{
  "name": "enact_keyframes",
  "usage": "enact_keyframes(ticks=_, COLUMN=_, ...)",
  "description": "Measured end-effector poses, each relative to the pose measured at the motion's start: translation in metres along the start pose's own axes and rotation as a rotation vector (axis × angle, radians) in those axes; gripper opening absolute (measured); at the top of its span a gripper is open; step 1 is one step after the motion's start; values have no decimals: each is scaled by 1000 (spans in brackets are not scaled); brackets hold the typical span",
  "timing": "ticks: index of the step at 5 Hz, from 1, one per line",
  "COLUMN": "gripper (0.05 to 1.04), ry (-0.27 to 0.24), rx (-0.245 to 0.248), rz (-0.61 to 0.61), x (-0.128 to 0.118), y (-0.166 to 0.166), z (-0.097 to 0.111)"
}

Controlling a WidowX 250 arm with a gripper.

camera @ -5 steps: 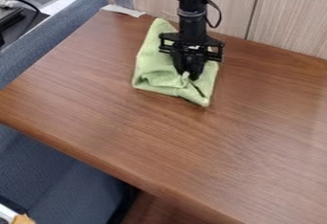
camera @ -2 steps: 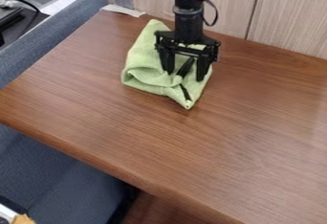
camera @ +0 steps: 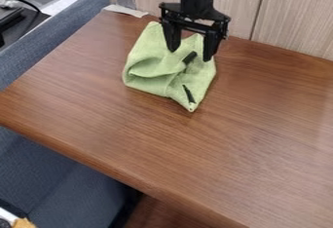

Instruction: Fold the cloth from left to right

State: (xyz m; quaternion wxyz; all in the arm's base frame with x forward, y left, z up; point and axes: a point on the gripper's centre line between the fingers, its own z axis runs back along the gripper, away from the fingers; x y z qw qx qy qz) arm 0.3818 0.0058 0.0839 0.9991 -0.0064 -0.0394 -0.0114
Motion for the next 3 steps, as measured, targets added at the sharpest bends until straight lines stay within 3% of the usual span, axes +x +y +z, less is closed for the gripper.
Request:
enact_keyframes(ticks=1, gripper=1001, ry=-40, rx=29, rz=-42, x=-9, y=4, z=15)
enact_keyframes(ticks=3, gripper=1001, ry=-43, rx=28, rz=-42, x=-10, y=3, z=16)
